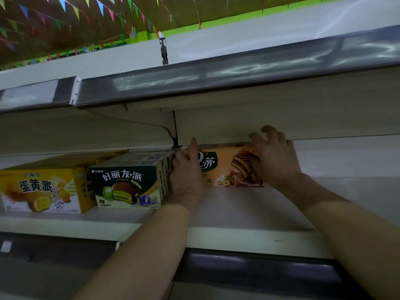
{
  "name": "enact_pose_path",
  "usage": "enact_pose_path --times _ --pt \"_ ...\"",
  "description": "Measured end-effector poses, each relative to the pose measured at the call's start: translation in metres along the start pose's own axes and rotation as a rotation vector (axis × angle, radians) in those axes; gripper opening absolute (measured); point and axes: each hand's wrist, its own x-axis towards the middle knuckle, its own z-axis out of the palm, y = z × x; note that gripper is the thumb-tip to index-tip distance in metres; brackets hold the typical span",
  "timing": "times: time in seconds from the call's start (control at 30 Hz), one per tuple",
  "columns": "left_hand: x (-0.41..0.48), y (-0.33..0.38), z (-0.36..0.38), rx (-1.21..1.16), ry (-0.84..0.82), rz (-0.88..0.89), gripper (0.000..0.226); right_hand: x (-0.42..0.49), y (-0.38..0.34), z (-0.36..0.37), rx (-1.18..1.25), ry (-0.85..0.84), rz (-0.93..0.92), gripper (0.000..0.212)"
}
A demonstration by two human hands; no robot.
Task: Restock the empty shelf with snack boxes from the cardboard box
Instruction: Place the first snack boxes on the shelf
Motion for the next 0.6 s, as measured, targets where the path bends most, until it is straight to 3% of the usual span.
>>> enact_pose_path --times 0.1,0.23,0.43,0.6 --pt "0.0 0.004 0.0 0.056 -0.028 0.088 0.094 -0.004 -0.016 0.003 0.104 -0.104 -0.184 0.038" --pt "0.001 0.001 0.009 0.042 -0.09 0.167 0.093 -0.01 -0.024 0.017 0.148 -0.406 -0.235 0.046" --pt "-0.004 0.003 0.004 0.006 -0.149 0.163 0.1 -0.011 -0.021 0.022 0.112 -0.529 -0.186 0.064" --pt "-0.018 0.007 -0.014 -0.064 -0.223 0.148 0.098 -0.015 -0.03 0.002 0.167 -0.532 -0.16 0.046"
